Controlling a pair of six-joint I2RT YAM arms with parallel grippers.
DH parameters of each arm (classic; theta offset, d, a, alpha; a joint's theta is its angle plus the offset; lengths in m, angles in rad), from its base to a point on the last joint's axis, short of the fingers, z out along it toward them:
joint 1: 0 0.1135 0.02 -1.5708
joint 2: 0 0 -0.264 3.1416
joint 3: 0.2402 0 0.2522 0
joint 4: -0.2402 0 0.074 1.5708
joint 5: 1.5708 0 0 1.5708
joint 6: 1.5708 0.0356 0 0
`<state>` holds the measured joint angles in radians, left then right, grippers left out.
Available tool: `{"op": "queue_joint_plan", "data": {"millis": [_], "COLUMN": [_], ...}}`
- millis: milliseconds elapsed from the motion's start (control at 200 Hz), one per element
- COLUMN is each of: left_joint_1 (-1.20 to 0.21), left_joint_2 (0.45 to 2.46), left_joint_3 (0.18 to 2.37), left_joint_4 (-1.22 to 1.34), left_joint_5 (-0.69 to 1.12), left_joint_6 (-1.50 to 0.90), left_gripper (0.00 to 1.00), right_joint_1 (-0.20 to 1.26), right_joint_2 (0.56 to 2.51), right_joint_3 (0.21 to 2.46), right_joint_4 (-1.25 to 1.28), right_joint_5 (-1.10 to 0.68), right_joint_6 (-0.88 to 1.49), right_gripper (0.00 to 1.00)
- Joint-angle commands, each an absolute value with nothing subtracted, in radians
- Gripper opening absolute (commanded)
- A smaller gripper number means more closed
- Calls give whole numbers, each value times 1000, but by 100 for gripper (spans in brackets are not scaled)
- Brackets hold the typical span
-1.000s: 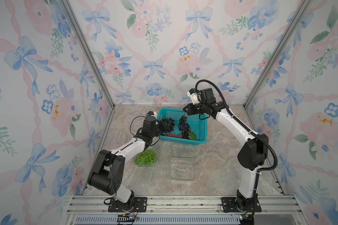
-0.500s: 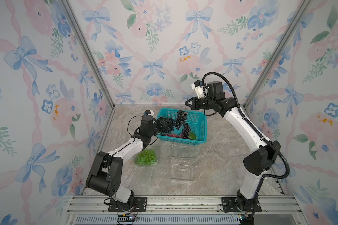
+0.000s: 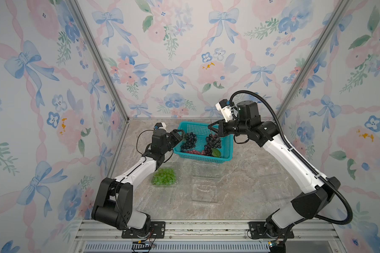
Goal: Pack grapes into containers
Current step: Place the grape into the packing box.
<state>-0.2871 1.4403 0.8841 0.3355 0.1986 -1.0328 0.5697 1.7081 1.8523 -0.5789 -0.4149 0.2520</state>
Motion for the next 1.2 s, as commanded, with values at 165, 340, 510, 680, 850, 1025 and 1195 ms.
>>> {"op": "queue_joint_plan", "data": {"millis": [165, 340, 510, 680, 850, 1025, 1195], "left_joint_1": [-276, -277, -281, -292, -315, -338, -349], "left_joint_2": [1388, 1349, 1306, 1273, 1266, 1267, 1273], "left_joint_3": [857, 834, 803, 774, 759, 751, 742], "left_joint_4": [345, 344, 344, 344, 344, 344, 344], "left_joint_5": [224, 241, 246, 232, 232, 230, 230], "left_joint_6": [-1017, -998, -987, -989, -989, -989, -987], "left_gripper": [58, 59, 59, 59, 59, 60, 60], "right_joint_1": [689, 797, 871, 916, 935, 964, 986], "right_joint_2": [1517, 1408, 1336, 1294, 1249, 1236, 1214], "right_joint_3": [1626, 1493, 1391, 1312, 1230, 1177, 1110], "right_joint_4": [-516, -492, -478, -468, -422, -397, -389], "right_joint_5": [-304, -215, -154, -115, -97, -75, -49], "right_joint_6": [293, 318, 345, 366, 400, 417, 452], "right_gripper": [0, 0, 0, 0, 0, 0, 0]}}
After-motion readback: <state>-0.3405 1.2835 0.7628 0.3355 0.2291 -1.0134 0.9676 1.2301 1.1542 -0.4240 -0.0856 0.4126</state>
